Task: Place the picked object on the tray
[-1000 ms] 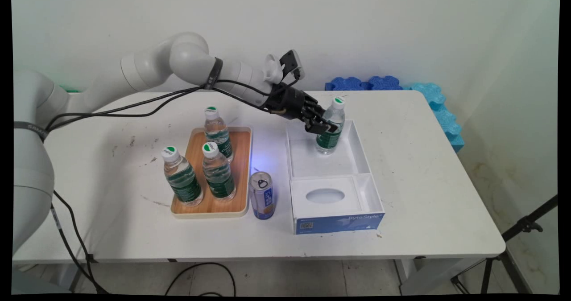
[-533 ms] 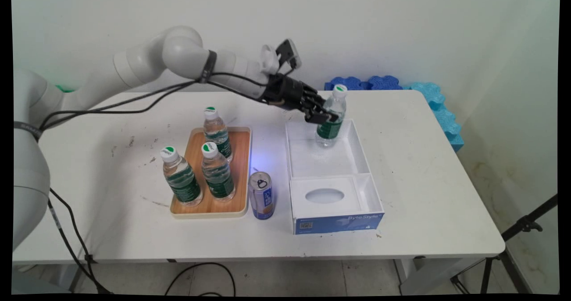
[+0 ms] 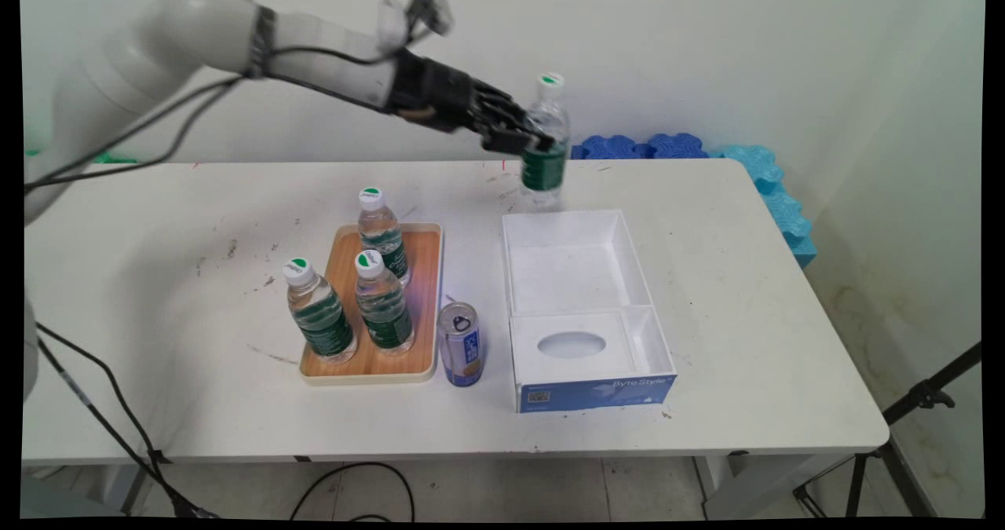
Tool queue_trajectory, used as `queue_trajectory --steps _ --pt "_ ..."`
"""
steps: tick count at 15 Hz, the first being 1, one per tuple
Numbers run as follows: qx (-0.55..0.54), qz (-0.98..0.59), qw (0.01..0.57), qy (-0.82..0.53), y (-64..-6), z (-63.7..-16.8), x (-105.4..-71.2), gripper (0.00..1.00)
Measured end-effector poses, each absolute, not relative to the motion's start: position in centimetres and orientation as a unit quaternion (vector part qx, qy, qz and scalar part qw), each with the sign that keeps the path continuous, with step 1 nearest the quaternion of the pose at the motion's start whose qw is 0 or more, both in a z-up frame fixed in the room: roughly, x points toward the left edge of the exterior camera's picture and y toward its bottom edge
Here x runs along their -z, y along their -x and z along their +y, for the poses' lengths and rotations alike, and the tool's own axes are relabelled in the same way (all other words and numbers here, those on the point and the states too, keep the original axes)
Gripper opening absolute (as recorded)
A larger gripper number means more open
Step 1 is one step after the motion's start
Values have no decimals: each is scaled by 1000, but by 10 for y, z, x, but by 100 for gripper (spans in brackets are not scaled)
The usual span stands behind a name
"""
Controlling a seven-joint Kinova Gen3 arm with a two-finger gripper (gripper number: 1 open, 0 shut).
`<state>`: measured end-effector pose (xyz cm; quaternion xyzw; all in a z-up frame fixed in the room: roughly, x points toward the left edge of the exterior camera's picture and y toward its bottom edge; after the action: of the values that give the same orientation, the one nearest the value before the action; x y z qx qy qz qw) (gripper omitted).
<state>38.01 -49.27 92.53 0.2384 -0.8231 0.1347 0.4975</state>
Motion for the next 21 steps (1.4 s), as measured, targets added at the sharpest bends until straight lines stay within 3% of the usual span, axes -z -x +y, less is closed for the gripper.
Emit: queue_trajectory --steps 4,8,14,21 --pt "-152 -822 490 -246 -435 -480 -952 0" --pt "-168 -826 465 -271 -488 -467 -957 0" --pt "-156 -836 421 -314 -554 -429 -939 0" --pt "-145 -847 383 -338 -590 -391 -908 0"
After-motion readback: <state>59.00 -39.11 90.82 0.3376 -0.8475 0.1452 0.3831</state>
